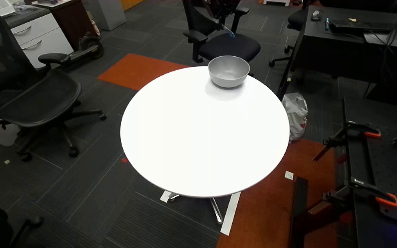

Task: Pick the pen from the bowl and put it on the table

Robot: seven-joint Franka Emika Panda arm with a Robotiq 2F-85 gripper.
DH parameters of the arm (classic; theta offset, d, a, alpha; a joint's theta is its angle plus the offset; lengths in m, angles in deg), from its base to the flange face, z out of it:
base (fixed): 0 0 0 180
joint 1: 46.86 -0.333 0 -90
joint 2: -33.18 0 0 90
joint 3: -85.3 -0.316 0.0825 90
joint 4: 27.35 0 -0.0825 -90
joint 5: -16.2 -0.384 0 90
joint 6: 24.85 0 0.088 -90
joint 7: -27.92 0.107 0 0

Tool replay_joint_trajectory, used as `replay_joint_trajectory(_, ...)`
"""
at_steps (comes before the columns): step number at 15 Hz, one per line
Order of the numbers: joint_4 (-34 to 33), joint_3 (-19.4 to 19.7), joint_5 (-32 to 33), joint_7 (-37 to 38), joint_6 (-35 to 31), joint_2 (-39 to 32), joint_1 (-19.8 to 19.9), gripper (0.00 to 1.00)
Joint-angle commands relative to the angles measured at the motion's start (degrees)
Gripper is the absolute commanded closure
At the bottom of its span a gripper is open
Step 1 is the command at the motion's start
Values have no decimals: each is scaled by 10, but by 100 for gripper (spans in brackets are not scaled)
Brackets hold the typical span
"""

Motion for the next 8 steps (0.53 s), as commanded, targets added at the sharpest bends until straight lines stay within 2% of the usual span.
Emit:
replay_joint_trajectory(1, 92, -16, 9, 14, -7, 69, -32, 97)
replay_joint_trajectory(4, 148, -37, 1, 12, -17, 92, -57, 97)
replay_joint_trajectory(8, 189, -56, -10, 21, -38, 81, -75, 97)
